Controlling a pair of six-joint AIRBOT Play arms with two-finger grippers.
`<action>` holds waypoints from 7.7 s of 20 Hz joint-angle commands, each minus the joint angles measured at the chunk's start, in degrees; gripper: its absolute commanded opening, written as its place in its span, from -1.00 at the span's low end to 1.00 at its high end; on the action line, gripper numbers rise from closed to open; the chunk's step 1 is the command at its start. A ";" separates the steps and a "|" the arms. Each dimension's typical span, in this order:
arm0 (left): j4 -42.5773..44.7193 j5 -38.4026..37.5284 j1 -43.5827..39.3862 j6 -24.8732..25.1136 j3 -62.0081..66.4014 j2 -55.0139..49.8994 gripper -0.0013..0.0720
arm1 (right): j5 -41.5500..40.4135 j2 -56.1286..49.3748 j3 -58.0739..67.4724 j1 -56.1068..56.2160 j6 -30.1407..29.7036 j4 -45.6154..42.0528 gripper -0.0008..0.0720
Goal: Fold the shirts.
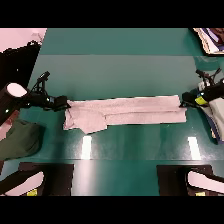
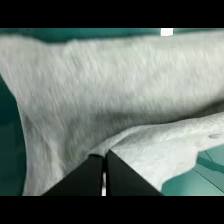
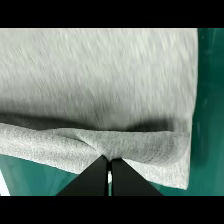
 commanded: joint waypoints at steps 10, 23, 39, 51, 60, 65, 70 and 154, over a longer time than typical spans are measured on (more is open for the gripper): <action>-2.73 4.44 0.02 1.84 10.40 -6.88 -0.88 | 1.29 -13.70 15.45 -1.46 -3.69 9.38 0.09; -6.36 -1.22 -0.22 1.84 13.16 -6.91 -0.84 | 2.38 -12.33 -7.04 -19.37 -17.68 16.63 0.61; -7.19 6.08 -31.15 -3.19 29.81 -28.55 -0.90 | 10.29 -11.74 10.71 -3.78 -17.03 25.97 -0.95; -7.37 2.49 -35.04 -4.83 38.47 -39.87 -0.90 | 8.44 -2.78 32.87 18.05 -10.56 25.79 -0.95; -0.52 -4.52 -23.65 -4.66 38.64 -29.73 -0.90 | 0.48 -3.63 33.11 29.22 -10.95 26.03 -0.95; 9.49 -10.95 -8.37 -3.96 38.64 -15.72 -0.90 | -12.07 -12.31 33.14 42.27 -16.96 35.71 -0.95; 11.67 -13.03 3.06 -2.73 38.64 -6.73 -0.90 | -22.56 -28.76 43.54 54.25 -20.04 36.85 -0.90; 5.25 -5.68 -25.33 -2.67 38.16 -6.01 -0.90 | 4.48 10.08 14.40 -45.68 -11.85 4.33 -0.94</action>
